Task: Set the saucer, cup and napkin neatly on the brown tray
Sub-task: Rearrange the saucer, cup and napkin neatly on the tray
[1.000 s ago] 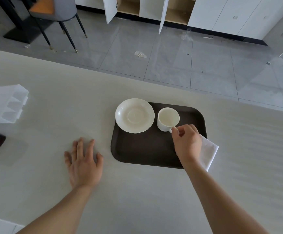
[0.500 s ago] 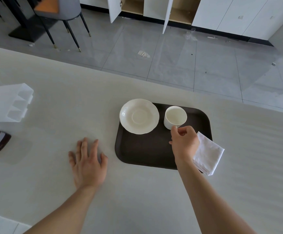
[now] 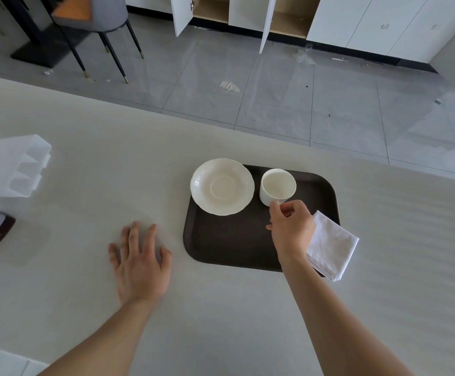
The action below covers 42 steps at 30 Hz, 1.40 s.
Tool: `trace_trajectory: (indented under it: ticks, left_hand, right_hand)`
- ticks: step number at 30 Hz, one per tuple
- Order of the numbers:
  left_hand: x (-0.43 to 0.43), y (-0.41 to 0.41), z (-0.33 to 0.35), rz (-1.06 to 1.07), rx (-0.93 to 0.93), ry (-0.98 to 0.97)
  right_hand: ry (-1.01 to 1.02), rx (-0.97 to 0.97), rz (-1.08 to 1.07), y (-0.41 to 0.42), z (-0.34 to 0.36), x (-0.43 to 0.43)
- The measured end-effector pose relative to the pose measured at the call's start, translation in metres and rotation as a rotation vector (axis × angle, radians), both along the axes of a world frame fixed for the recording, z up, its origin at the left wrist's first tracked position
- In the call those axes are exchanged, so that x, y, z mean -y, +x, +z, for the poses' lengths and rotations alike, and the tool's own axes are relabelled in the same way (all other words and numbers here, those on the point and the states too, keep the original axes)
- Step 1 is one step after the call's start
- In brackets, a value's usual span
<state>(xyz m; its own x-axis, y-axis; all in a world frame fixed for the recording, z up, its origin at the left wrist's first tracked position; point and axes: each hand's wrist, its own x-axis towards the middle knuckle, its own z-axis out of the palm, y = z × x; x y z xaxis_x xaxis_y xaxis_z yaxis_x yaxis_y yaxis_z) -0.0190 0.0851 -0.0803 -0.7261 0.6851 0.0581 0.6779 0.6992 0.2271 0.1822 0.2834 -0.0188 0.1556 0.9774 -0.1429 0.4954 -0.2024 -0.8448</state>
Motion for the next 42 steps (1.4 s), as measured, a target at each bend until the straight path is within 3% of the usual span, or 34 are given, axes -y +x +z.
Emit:
trace_trajectory:
  ticks: [42]
  left_hand:
    - [0.0005, -0.0011, -0.002, 0.007, -0.005, -0.018]
  right_hand:
    - [-0.072, -0.118, 0.042, 0.0036, 0.0018, 0.0049]
